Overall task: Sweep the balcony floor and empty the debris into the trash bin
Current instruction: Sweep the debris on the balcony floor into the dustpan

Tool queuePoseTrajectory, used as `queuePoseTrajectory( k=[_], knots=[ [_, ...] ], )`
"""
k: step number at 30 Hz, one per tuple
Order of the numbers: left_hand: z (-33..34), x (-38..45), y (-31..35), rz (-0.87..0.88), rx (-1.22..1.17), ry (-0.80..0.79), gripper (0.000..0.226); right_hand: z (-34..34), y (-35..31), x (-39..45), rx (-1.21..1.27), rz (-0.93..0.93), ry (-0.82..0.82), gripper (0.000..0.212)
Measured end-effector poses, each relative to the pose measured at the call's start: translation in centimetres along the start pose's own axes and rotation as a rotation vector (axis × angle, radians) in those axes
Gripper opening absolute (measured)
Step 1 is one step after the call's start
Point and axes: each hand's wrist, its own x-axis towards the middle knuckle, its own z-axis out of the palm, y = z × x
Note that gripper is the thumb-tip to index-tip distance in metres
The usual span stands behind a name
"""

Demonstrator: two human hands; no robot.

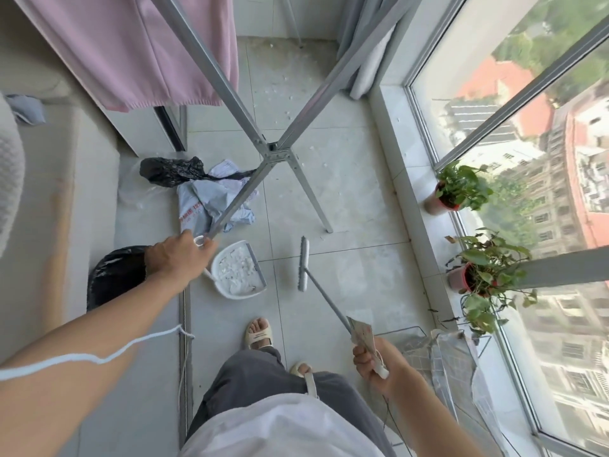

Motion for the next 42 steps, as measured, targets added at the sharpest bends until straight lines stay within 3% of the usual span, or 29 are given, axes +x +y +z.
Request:
queuePoseTrajectory(
  k=[9,15,23,26,30,36,39,42],
  knots=[
    [2.3,-8.6,-1.4,-0.077,-0.038,-0.148,0.052,-6.8,2.5,0.0,0.059,-0.028,-0.007,0.022],
    [1.1,-9.8,-2.9,-0.193,-0.251,-0.111,0.053,-7.9,5.6,-0.7,-0.074,-0.102,0.105,0.023],
    [-0.8,-8.5,-3.1,0.004,-0.156,-0.170,0.047,-8.3,8.0,-1.5,0.052,-0.123,0.102,0.018],
    [-1.2,-7.6,-3.7,0.100,-0.062,-0.191,0.061,-6.4,8.8,-0.5,-0.010,-0.136,0.168,0.017],
    [0.1,-6.2,-5.2,0.179,-0.001,-0.265,0.058,-2.2,11.6,1.4,-0.112,-0.124,0.228,0.016],
    [0.1,-4.2,-6.9,0.223,-0.008,-0.279,0.046,2.6,16.8,2.4,-0.179,-0.032,0.037,0.015],
    [0.2,-2.7,-6.5,0.306,0.009,-0.310,0.054,2.1,16.0,1.2,-0.020,0.040,-0.064,0.019],
    [0.6,-1.9,-5.5,0.368,0.051,-0.310,0.057,1.4,14.9,-0.9,0.091,0.085,-0.128,0.037]
  ],
)
